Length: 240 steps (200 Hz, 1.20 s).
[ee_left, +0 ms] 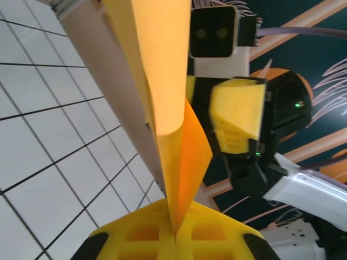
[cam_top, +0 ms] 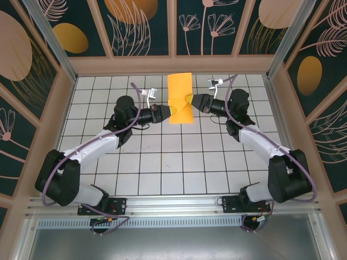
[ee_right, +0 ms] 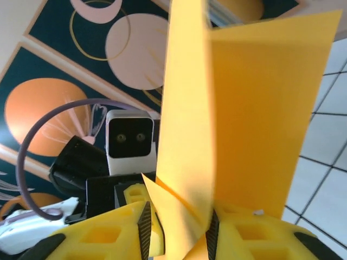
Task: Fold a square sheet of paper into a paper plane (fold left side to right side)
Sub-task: Turn over the paper at the center of the table.
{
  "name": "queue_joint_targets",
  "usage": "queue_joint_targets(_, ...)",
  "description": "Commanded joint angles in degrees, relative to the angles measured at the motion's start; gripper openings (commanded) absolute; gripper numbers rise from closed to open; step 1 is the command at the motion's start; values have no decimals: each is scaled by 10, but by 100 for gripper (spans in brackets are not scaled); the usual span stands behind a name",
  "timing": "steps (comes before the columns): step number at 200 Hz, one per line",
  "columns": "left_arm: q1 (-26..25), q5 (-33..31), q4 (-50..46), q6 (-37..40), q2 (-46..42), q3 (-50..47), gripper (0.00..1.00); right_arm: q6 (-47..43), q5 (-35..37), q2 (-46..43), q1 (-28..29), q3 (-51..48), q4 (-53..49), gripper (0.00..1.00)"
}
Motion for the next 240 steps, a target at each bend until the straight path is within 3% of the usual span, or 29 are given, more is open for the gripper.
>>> queue_joint_targets(1,-4,-67,-147,109,-12,26,4,-131,86,-47,-13,26,-187,47)
queue_joint_targets(11,-14,-135,-246,170,-19,49,3,-192,172,-56,-13,50,-301,53)
queue_joint_targets(30,-52,-305,-414,261,-17,103,3,-251,356,-49,-13,82,-467,56)
queue_joint_targets(42,-81,-411,-496,289,-5,131,3,-270,465,-36,-14,86,-540,56)
queue_joint_targets(57,-113,-519,-576,294,19,163,2,-285,544,-23,-14,69,-580,57)
queue_joint_targets(94,-176,-733,-759,248,105,258,0,-270,601,-33,-14,-8,-567,61)
queue_joint_targets(124,-215,-844,-913,193,210,355,2,-265,610,-40,-14,-40,-551,64)
queue_joint_targets(146,-232,-873,-980,161,282,405,4,-264,614,-44,-15,-50,-547,65)
queue_joint_targets(171,-240,-861,-1010,154,346,443,6,-262,608,-53,-18,-62,-541,66)
queue_joint_targets(213,-242,-749,-976,191,415,472,16,-255,596,-65,-22,-67,-540,67)
queue_joint_targets(240,-242,-691,-979,208,460,530,17,-251,589,-68,-23,-69,-541,67)
